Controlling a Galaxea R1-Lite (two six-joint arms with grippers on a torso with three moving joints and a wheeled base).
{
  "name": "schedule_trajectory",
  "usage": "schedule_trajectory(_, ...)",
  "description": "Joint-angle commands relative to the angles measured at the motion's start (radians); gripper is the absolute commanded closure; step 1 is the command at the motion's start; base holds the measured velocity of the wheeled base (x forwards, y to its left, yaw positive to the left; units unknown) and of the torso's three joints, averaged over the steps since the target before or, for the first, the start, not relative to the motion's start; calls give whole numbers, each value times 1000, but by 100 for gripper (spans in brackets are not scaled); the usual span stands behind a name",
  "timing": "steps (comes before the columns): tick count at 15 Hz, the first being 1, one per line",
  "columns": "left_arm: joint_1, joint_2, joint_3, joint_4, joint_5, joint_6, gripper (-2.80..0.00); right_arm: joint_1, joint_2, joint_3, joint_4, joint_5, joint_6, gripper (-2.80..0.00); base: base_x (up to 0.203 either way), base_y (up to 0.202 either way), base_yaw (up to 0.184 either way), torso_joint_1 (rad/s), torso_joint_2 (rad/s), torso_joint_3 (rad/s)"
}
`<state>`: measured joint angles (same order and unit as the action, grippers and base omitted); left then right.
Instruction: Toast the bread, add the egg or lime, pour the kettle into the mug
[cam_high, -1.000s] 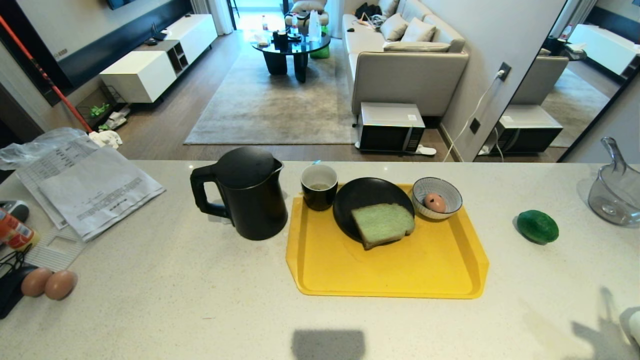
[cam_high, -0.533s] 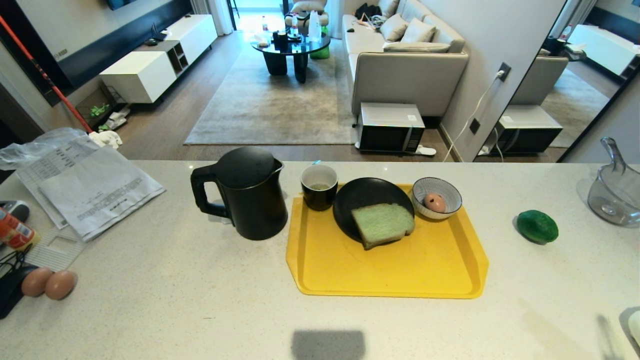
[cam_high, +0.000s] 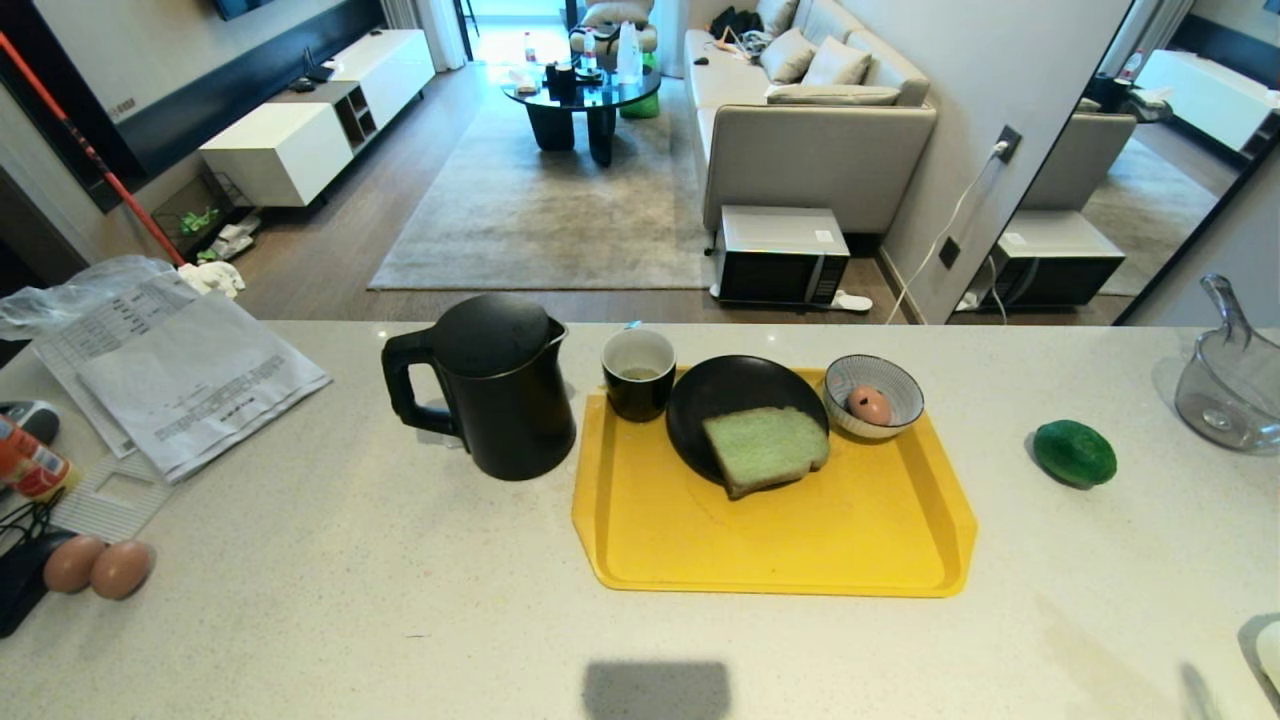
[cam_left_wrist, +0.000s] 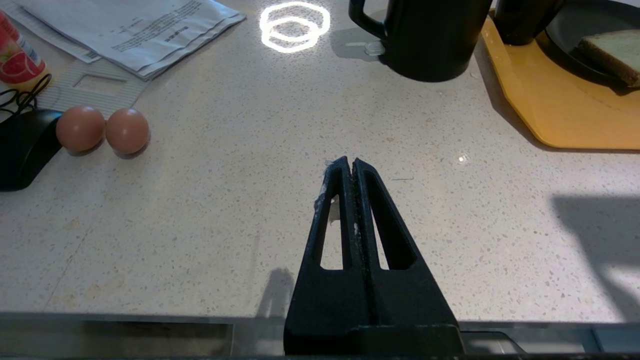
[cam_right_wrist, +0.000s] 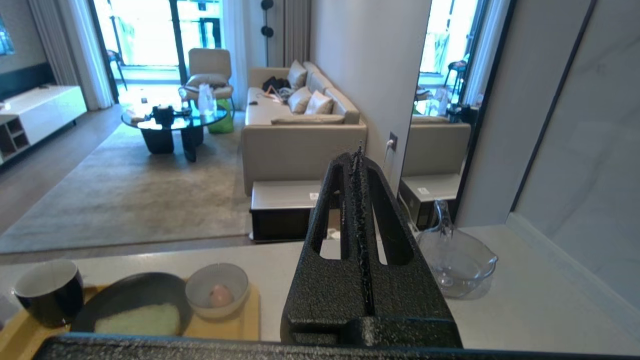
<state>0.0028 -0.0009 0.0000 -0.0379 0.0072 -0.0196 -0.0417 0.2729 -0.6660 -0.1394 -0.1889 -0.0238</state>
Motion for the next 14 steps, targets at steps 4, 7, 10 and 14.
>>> schedule_trajectory(4,0,-2,14,0,0,0,0,38,-130,149,10,-2,-16,0,0,0,0,0,0,0)
schedule_trajectory(7,0,-2,14,0,0,0,0,40,-211,250,46,17,-29,0,0,0,0,0,0,0)
schedule_trajectory(10,0,-2,14,0,0,0,0,40,-265,385,66,49,-32,0,0,0,0,0,0,0)
schedule_trajectory(14,0,-2,14,0,0,0,0,40,-273,547,73,106,-72,0,0,0,0,0,0,0)
